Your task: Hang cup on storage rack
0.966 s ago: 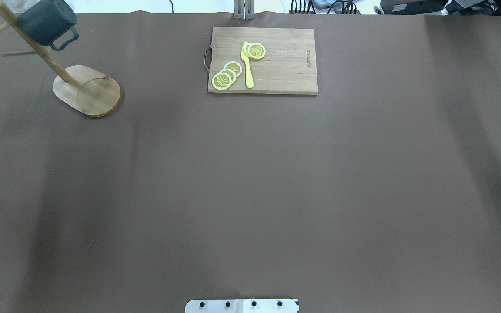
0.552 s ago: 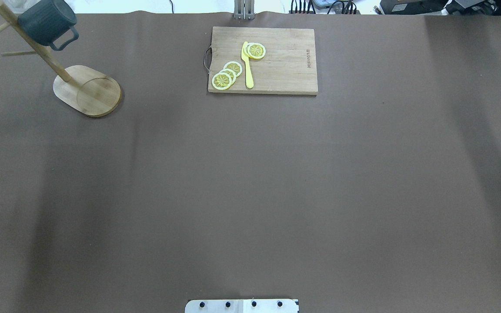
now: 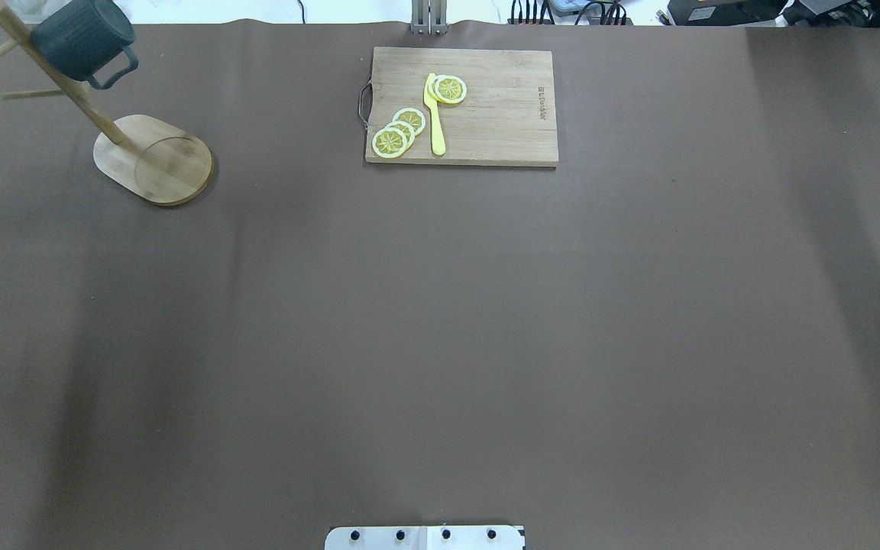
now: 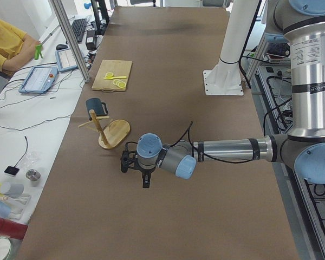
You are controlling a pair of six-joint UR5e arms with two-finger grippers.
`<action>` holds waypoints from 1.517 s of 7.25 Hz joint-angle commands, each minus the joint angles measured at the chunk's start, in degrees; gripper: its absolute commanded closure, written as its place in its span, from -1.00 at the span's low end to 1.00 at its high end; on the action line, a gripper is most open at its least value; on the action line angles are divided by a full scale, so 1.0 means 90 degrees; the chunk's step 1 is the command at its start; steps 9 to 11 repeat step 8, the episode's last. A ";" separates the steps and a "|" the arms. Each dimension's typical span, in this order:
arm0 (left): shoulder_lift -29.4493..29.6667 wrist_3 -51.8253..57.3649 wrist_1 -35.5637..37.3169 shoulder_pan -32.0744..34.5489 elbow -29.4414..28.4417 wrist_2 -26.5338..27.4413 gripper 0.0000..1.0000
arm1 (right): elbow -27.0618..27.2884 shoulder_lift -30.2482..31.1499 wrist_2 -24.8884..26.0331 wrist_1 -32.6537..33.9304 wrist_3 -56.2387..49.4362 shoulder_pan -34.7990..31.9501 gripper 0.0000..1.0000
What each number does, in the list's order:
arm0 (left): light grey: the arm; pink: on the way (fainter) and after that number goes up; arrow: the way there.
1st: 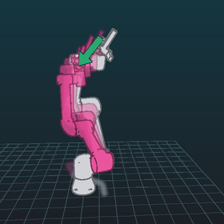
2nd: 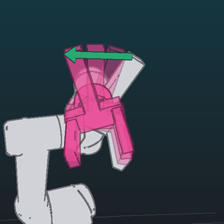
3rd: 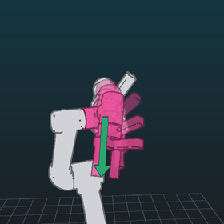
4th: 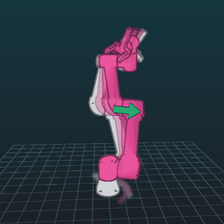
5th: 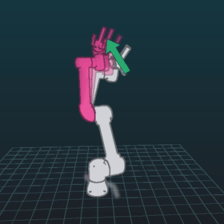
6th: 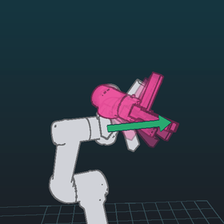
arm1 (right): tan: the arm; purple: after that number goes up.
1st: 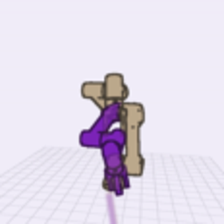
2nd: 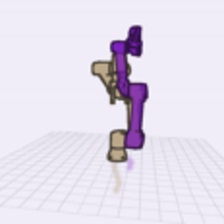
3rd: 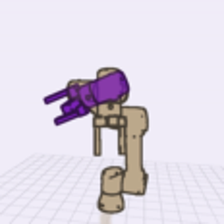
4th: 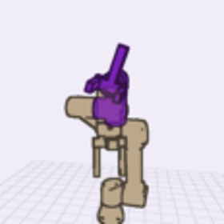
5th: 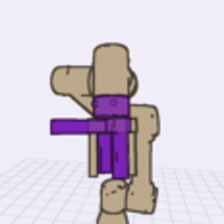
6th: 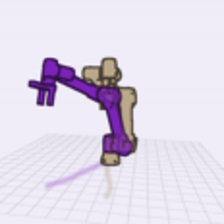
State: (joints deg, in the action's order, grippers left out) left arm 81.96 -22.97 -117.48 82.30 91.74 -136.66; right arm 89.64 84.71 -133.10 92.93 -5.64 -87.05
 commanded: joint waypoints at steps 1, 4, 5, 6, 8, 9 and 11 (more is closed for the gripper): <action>0.0024 0.0139 0.0065 -0.0091 0.0050 0.0390 -0.97 | 0.0001 0.0032 0.0004 -0.0003 0.0011 0.0034 -1.00; 0.0093 0.1298 0.1687 -0.0004 0.0663 0.0361 -0.97 | 0.0010 0.0022 0.0063 -0.0013 0.0001 0.0141 -1.00; -0.0014 0.1863 0.2015 0.0025 0.0704 0.0351 -0.97 | 0.0020 0.0012 0.0053 -0.0013 0.0001 0.0151 -1.00; -0.0024 0.1946 0.2018 0.0026 0.0724 0.0341 -0.97 | 0.0001 0.0012 0.0062 -0.0013 0.0001 0.0161 -1.00; -0.0044 0.1947 0.1999 0.0045 0.0705 0.0341 -0.97 | 0.0030 0.0012 0.0053 -0.0013 0.0001 0.0161 -1.00; -0.0044 0.1947 0.1999 0.0045 0.0705 0.0341 -0.97 | 0.0030 0.0012 0.0053 -0.0013 0.0001 0.0161 -1.00; -0.0044 0.1947 0.1999 0.0045 0.0705 0.0341 -0.97 | 0.0030 0.0012 0.0053 -0.0013 0.0001 0.0161 -1.00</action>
